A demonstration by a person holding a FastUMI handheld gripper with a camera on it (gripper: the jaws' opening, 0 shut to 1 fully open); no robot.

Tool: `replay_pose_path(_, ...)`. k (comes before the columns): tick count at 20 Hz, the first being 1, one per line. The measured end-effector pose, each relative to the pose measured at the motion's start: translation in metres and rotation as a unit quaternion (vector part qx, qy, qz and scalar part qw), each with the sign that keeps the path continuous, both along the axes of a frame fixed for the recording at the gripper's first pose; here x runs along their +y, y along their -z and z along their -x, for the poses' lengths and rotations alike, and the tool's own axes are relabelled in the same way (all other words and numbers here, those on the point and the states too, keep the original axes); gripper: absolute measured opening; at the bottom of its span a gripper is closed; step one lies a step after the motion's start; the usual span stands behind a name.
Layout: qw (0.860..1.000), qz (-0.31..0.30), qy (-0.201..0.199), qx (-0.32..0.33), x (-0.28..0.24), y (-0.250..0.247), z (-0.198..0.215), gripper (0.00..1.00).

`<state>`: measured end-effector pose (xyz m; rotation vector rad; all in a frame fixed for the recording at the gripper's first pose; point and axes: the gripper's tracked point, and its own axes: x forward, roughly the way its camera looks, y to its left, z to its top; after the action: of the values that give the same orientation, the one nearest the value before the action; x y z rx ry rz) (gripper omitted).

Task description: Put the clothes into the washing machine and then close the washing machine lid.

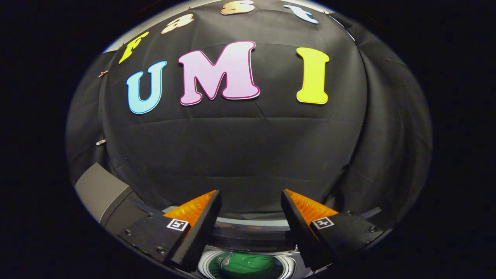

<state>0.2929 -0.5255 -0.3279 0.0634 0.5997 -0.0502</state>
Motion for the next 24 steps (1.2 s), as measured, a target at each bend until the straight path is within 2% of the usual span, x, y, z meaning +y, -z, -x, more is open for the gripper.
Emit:
replay_pose_path(6,1.0,-0.006,-0.012,0.009,0.003,0.003,0.003,0.99)
replay_pose_path(16,0.999,0.002,0.001,0.032,0.001,0.005,0.019,0.99)
replay_pose_path(19,0.998,0.002,-0.005,0.059,0.002,0.009,0.034,1.0)
replay_pose_path(24,0.993,0.014,-0.038,0.109,0.002,0.01,0.063,1.0)
